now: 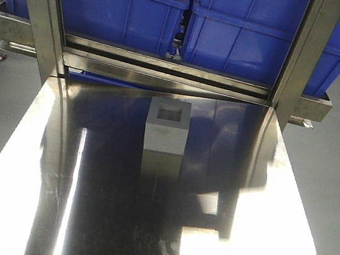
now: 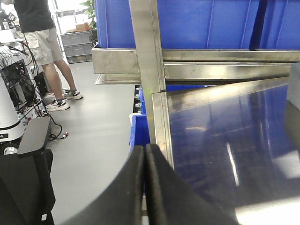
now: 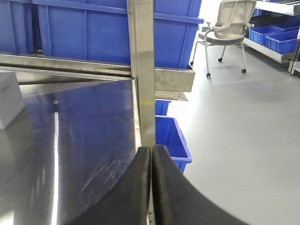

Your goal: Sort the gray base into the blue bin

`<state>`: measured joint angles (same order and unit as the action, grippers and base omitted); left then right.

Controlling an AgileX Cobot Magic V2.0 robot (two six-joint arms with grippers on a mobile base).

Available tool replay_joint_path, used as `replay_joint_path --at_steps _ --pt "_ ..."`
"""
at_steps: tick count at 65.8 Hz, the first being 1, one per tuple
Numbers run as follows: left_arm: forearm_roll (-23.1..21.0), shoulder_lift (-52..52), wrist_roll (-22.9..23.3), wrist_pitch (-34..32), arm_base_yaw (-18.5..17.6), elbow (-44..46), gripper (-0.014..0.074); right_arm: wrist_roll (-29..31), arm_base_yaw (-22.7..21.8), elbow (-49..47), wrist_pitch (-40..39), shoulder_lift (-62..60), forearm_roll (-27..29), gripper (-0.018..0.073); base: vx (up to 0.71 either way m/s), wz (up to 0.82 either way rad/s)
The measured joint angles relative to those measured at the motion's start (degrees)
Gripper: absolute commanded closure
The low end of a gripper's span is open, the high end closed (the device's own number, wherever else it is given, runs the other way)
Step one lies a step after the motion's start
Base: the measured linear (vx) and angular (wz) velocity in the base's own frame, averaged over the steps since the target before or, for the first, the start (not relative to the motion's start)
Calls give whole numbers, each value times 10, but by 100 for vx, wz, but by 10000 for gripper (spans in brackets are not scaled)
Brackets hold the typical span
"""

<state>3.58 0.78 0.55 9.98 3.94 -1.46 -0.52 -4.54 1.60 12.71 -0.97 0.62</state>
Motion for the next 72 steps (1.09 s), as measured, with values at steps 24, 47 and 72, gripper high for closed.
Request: replay_joint_path --at_steps 24,47,72 --pt "0 0 0 -12 0 0 603 0 0 0 0 0 0 564 0 0" --pt "0 -2 0 -50 0 112 603 0 0 0 0 0 0 564 0 0" --pt "0 -220 -6 135 0 273 603 0 0 0 0 0 0 564 0 0"
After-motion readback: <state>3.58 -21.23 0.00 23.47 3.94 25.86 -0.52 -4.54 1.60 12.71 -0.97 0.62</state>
